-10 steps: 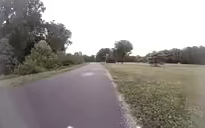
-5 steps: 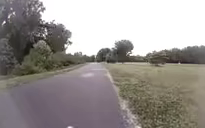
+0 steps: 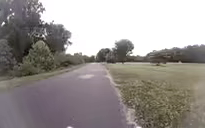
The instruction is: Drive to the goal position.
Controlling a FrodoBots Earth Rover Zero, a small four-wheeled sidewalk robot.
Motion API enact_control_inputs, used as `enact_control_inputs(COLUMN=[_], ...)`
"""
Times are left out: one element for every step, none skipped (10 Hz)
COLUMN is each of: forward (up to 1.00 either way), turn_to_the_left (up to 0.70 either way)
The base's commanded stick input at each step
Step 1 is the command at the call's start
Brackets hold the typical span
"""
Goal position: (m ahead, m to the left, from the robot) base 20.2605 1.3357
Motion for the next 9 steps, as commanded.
enact_control_inputs(forward=[0.70, 0.70, 0.70, 0.70, 0.70, 0.70, 0.70, 0.70, 0.70], turn_to_the_left=[0.00, 0.00, 0.00, 0.00, 0.00, 0.00, 0.00, 0.00, 0.00])
